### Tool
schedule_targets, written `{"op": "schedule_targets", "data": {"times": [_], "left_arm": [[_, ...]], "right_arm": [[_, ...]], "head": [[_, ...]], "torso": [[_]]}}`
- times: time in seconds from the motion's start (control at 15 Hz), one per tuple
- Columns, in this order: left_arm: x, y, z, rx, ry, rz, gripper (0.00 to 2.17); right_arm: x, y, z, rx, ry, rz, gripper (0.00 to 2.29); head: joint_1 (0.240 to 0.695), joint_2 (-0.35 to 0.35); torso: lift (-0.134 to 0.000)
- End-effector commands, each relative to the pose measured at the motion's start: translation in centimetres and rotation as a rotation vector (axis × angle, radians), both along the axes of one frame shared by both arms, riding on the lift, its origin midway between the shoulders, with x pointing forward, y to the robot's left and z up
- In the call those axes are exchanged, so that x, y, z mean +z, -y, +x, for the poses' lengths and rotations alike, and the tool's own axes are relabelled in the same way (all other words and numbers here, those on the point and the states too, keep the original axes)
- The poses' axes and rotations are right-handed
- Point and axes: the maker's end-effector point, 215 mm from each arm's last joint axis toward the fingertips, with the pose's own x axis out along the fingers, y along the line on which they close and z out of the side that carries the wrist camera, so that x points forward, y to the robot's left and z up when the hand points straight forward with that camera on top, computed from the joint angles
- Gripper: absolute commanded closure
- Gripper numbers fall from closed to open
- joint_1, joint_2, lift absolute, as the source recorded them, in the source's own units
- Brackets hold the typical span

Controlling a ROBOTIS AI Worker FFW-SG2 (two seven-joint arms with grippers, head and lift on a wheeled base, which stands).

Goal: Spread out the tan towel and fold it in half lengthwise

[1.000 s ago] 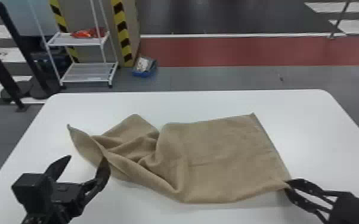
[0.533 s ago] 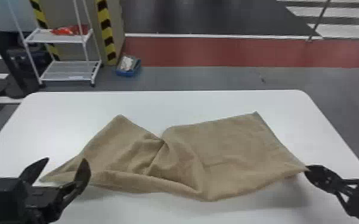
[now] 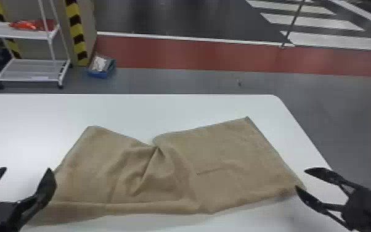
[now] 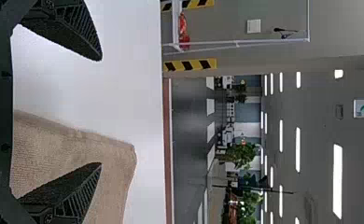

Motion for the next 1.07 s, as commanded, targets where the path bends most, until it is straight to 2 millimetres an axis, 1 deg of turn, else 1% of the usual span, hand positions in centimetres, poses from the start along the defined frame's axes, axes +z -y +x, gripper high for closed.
{"op": "schedule_targets", "data": {"times": [0.0,0.07,0.13,0.33,0.47,0.53,0.6,0.67,0.73,0.8,0.87,0.93,1.0], "left_arm": [[0.6,-0.6,-0.1,-0.021,0.012,0.000,0.08],[0.8,-1.1,-0.2,-0.032,0.013,-0.004,0.08],[0.6,-1.1,-0.5,-0.073,0.001,-0.008,0.08],[0.3,-1.3,-1.5,-0.179,-0.043,0.066,0.08],[0.2,-1.0,-2.5,-0.251,-0.062,0.071,0.08],[-0.5,-1.3,-3.0,-0.270,-0.109,0.084,0.08],[0.1,-0.8,-3.4,-0.314,-0.095,0.153,0.09],[1.1,-0.3,-3.8,-0.339,-0.054,0.234,0.12],[1.3,-0.3,-4.1,-0.352,-0.065,0.302,0.15],[1.3,-0.3,-4.6,-0.377,-0.101,0.324,0.20],[2.1,-0.1,-4.9,-0.407,-0.108,0.350,0.21],[1.4,-0.3,-5.5,-0.425,-0.193,0.368,0.21],[0.6,0.2,-6.2,-0.462,-0.272,0.371,0.21]], "right_arm": [[1.3,1.0,-0.8,-0.003,0.019,0.042,0.05],[1.5,1.2,-1.0,-0.001,0.017,0.037,0.05],[1.8,1.4,-1.1,0.002,0.026,0.025,0.05],[2.6,2.4,-1.4,0.012,0.042,-0.016,0.06],[2.9,2.8,-1.5,0.020,0.048,-0.040,0.06],[3.1,3.2,-1.6,0.016,0.050,-0.048,0.06],[3.1,3.5,-1.7,0.014,0.048,-0.051,0.06],[3.1,3.8,-1.7,0.011,0.046,-0.054,0.06],[3.1,4.1,-1.8,0.008,0.042,-0.058,0.06],[3.1,4.6,-1.9,0.004,0.039,-0.063,0.06],[3.0,4.9,-2.0,0.001,0.035,-0.067,0.06],[3.0,5.3,-2.1,-0.005,0.034,-0.070,0.06],[3.1,5.6,-2.1,-0.010,0.033,-0.071,0.06]], "head": [[0.695,-0.167],[0.695,-0.171],[0.695,-0.175],[0.695,-0.190],[0.695,-0.196],[0.695,-0.203],[0.695,-0.208],[0.695,-0.212],[0.695,-0.217],[0.695,-0.226],[0.695,-0.234],[0.695,-0.242],[0.695,-0.252]], "torso": [[-0.125],[-0.125],[-0.125],[-0.125],[-0.125],[-0.125],[-0.125],[-0.125],[-0.125],[-0.125],[-0.125],[-0.125],[-0.125]]}}
